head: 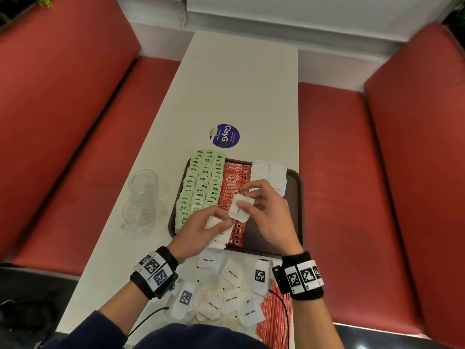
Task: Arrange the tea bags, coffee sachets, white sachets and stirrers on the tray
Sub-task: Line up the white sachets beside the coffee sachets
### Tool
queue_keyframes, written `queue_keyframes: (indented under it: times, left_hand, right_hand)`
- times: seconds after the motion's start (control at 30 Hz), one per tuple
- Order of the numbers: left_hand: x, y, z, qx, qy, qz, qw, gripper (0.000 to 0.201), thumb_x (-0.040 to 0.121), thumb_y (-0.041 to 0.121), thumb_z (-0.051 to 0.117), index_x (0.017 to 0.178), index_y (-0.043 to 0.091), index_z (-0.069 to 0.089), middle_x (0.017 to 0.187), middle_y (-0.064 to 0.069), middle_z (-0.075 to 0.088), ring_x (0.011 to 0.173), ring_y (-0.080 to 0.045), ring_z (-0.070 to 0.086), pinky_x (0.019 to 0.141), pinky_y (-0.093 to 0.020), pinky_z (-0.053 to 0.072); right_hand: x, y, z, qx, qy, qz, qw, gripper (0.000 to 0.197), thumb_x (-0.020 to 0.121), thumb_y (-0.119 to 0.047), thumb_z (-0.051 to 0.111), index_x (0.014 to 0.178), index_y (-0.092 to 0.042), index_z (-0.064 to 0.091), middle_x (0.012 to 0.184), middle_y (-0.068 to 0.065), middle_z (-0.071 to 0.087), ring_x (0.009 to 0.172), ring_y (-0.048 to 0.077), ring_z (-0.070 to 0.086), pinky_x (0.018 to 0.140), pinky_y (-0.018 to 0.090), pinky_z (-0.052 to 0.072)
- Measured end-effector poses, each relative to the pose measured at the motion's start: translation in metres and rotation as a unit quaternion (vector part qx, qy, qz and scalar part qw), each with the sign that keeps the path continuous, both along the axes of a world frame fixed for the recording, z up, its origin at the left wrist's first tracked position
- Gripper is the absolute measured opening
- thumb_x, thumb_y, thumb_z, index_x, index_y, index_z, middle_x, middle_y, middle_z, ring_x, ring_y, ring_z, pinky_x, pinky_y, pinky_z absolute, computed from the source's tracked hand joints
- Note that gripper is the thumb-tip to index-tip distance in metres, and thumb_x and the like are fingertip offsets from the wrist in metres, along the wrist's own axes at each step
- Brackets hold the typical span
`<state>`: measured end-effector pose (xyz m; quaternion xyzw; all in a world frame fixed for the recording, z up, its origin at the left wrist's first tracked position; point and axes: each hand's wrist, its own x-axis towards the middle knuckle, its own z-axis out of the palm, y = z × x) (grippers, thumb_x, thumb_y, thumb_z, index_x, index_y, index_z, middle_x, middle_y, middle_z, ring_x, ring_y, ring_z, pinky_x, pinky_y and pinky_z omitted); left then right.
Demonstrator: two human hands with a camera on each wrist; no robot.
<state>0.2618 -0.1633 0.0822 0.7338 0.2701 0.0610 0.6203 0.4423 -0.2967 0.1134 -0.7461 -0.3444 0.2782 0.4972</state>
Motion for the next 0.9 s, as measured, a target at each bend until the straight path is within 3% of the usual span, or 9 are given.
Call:
queue_keyframes:
  times: [0.13,0.23,0.3,0.4,0.47,0.53,0.7,0.77,0.9]
  left_hand:
    - [0.0,0.007,0.0,0.003,-0.005,-0.001,1.0,0.022,0.101,0.041,0.075,0.12,0.032,0.072,0.116,0.01,0.075,0.114,-0.013,0.069,0.102,-0.037,0.054]
    - [0.003,0.008,0.004,0.036,-0.004,-0.025,0.999,0.018,0.102,0.042,0.072,0.113,0.028,0.075,0.112,0.01,0.076,0.113,-0.011,0.068,0.104,-0.033,0.049]
    - [0.005,0.007,0.006,0.042,-0.014,-0.016,0.999,0.014,0.103,0.039,0.072,0.108,0.026,0.076,0.107,0.009,0.077,0.109,-0.011,0.07,0.103,-0.032,0.049]
    - [0.008,0.006,0.006,0.02,-0.03,0.053,0.998,0.011,0.104,0.033,0.072,0.1,0.023,0.074,0.099,0.007,0.075,0.096,-0.011,0.07,0.091,-0.034,0.055]
    - [0.009,0.004,0.006,-0.012,-0.035,0.097,0.995,0.013,0.103,0.031,0.073,0.097,0.02,0.072,0.096,0.003,0.074,0.091,-0.016,0.071,0.085,-0.044,0.059]
    - [0.01,0.003,0.005,-0.029,-0.036,0.109,0.993,0.014,0.104,0.03,0.073,0.096,0.018,0.072,0.094,0.003,0.074,0.088,-0.016,0.071,0.082,-0.044,0.06]
    - [0.009,-0.001,0.001,-0.067,-0.03,0.111,0.991,0.009,0.103,0.035,0.072,0.103,0.027,0.076,0.109,0.002,0.077,0.106,-0.019,0.074,0.094,-0.048,0.061]
    - [0.008,-0.001,0.0,-0.08,-0.025,0.128,0.988,0.012,0.103,0.037,0.072,0.109,0.029,0.077,0.117,0.003,0.077,0.113,-0.021,0.073,0.098,-0.051,0.061]
    - [0.001,0.001,0.0,-0.119,-0.017,0.161,0.98,0.014,0.103,0.037,0.071,0.107,0.024,0.078,0.113,-0.002,0.078,0.107,-0.027,0.076,0.091,-0.055,0.064]
  right_hand:
    - [0.005,-0.003,0.01,-0.066,-0.028,0.093,0.993,0.037,0.09,-0.022,0.09,0.113,-0.034,0.063,0.094,-0.008,0.079,0.083,0.005,0.073,0.075,0.018,0.056]
    - [0.0,0.0,0.014,-0.071,-0.043,0.13,0.988,0.031,0.093,-0.024,0.088,0.111,-0.033,0.064,0.092,-0.011,0.079,0.079,0.004,0.071,0.073,0.018,0.054]
    - [-0.004,0.001,0.012,-0.052,-0.038,0.103,0.993,0.028,0.093,-0.027,0.088,0.109,-0.034,0.065,0.093,-0.012,0.079,0.083,0.005,0.072,0.076,0.021,0.056]
    - [-0.003,-0.003,0.005,-0.033,0.006,0.035,0.999,0.028,0.092,-0.034,0.089,0.111,-0.036,0.068,0.1,-0.011,0.08,0.092,0.008,0.076,0.084,0.026,0.062]
    - [-0.002,-0.008,-0.001,-0.033,0.033,0.013,0.999,0.023,0.092,-0.032,0.088,0.109,-0.031,0.072,0.099,-0.01,0.081,0.093,0.008,0.077,0.087,0.028,0.062]
    - [-0.003,-0.013,-0.006,-0.027,0.071,-0.008,0.997,0.017,0.094,-0.027,0.087,0.107,-0.025,0.076,0.098,-0.006,0.082,0.092,0.012,0.078,0.09,0.034,0.063]
    - [0.004,-0.014,-0.027,-0.009,0.144,-0.032,0.989,0.017,0.098,-0.023,0.082,0.112,-0.017,0.075,0.1,0.005,0.083,0.094,0.024,0.079,0.093,0.044,0.063]
    - [0.017,-0.012,-0.04,-0.002,0.161,-0.085,0.983,0.015,0.099,-0.02,0.081,0.112,-0.015,0.074,0.099,0.008,0.083,0.093,0.026,0.079,0.094,0.047,0.063]
    - [0.05,-0.005,-0.072,-0.055,0.113,-0.227,0.966,0.01,0.099,-0.019,0.081,0.106,-0.021,0.074,0.088,0.003,0.082,0.084,0.021,0.078,0.091,0.044,0.065]
